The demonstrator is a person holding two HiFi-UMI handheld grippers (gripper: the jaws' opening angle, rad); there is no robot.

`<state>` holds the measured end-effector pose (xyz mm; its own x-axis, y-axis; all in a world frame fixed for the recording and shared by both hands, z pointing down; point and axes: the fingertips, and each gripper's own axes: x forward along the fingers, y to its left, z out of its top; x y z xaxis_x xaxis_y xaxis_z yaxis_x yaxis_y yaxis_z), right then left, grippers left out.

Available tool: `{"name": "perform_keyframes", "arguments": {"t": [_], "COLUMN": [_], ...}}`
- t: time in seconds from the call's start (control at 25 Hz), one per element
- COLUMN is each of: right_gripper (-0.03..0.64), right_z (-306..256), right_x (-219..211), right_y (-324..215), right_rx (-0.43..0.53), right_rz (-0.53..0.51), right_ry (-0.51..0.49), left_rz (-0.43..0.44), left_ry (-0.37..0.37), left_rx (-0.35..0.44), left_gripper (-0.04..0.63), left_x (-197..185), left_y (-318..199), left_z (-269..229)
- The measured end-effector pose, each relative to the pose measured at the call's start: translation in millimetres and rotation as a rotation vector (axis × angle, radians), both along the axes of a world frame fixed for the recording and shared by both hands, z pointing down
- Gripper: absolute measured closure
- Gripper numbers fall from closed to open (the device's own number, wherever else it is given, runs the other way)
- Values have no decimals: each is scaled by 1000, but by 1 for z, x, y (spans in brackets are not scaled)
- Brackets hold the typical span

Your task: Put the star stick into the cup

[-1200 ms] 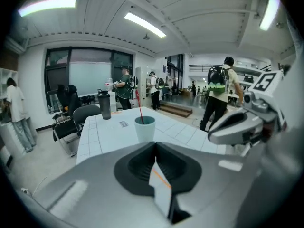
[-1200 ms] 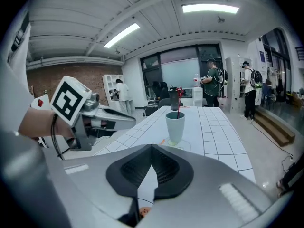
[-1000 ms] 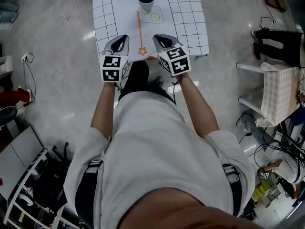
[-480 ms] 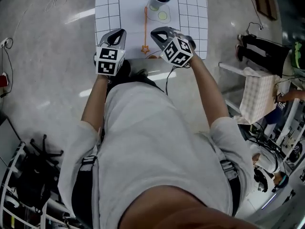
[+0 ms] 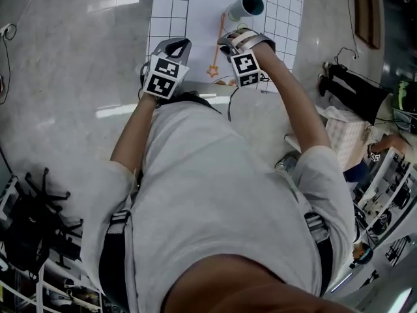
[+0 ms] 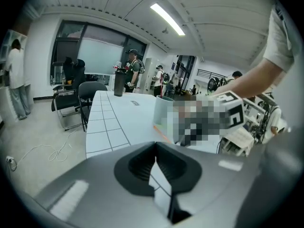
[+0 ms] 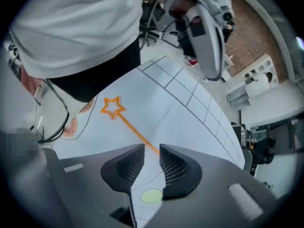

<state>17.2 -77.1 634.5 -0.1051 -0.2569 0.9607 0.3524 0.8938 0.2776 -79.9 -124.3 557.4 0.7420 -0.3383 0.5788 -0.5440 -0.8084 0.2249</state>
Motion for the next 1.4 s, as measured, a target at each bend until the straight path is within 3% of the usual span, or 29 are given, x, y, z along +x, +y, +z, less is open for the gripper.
{"name": "perform_keyframes", "arguments": {"t": [0.16, 0.6, 0.76, 0.84, 1.0, 1.12, 1.4], "right_gripper": [477, 497, 466, 489, 505, 599, 603], "right_z": [17, 22, 22, 24, 23, 21, 1], "right_x": [9, 6, 4, 5, 4, 0, -6], "right_y": [3, 10, 11, 13, 11, 10, 3], "right_rx": [-29, -75, -84, -102, -192, -225, -165], "right_rz": [-150, -345, -427, -451, -348, -203, 134], "right_ry": [139, 252, 297, 301, 228, 144, -138], "left_rz": [-5, 0, 17, 11, -6, -47, -152], "left_ry": [5, -28, -27, -23, -30, -17, -17], "left_rx": [12, -16, -2, -13, -29, -33, 12], "left_gripper": [592, 592, 592, 592, 592, 592, 592], "left_x": [-2, 1, 9, 11, 10, 6, -15], "left_y": [-5, 10, 22, 25, 29, 28, 4], "left_z": [-1, 5, 4, 5, 8, 6, -5]}}
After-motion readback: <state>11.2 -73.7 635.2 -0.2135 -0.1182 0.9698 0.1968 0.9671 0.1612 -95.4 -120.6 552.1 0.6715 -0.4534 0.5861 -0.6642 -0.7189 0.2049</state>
